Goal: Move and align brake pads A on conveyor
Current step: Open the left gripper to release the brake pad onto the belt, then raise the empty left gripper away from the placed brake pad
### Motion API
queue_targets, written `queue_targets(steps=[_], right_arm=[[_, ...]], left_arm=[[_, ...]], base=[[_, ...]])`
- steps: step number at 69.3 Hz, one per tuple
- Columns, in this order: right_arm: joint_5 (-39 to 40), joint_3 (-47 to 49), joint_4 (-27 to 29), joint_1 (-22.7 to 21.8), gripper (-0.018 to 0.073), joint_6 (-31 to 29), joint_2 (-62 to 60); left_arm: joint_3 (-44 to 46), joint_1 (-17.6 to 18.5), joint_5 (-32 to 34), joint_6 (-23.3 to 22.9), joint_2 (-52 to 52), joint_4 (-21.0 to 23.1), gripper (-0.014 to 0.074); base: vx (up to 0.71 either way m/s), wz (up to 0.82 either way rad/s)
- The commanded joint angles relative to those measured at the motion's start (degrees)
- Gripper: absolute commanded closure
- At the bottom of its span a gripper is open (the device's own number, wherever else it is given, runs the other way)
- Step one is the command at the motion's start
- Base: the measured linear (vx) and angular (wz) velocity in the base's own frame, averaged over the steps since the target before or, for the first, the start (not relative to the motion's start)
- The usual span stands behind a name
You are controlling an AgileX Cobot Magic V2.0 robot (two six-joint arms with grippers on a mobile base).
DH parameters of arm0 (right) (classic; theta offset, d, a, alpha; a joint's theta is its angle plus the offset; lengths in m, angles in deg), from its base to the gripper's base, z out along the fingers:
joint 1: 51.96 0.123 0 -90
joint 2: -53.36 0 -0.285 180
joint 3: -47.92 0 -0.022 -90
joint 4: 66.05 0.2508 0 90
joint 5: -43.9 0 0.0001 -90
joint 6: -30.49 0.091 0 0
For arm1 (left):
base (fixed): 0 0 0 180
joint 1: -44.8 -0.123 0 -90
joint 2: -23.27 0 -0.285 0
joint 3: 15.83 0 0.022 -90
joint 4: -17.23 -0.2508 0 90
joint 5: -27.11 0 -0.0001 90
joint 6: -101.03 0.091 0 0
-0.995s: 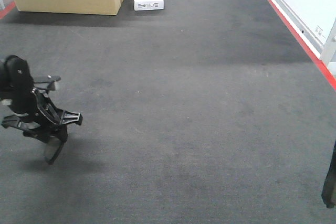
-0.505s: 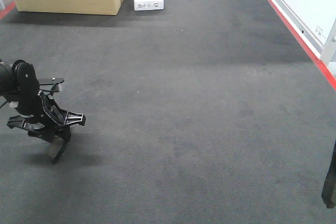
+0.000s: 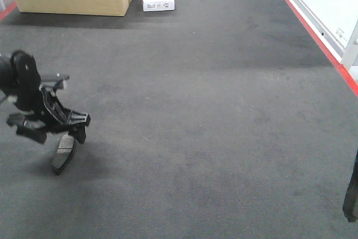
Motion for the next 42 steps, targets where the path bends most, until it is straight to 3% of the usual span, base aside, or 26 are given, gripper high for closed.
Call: queue_targets(steps=[1,16,42], right_arm=[[4.88,1.71,-0.42,-0.18,0.0568,-0.46,0.16],[4.88,1.71,-0.42,-0.18,0.0568,-0.46,0.16],[4.88,1.71,-0.42,-0.18,0.0568,-0.46,0.16]], left_arm=[[3.07,0.35,-0.98,2.11,6.41,0.36,-0.003],[2.83,0.35,-1.35,4.14,18.15,0.36,0.005],[-8.29,0.35,1.72,4.27,45.34,0.31,0.0054]], base=[[0.0,0.0],[0.0,0.0],[0.0,0.0]])
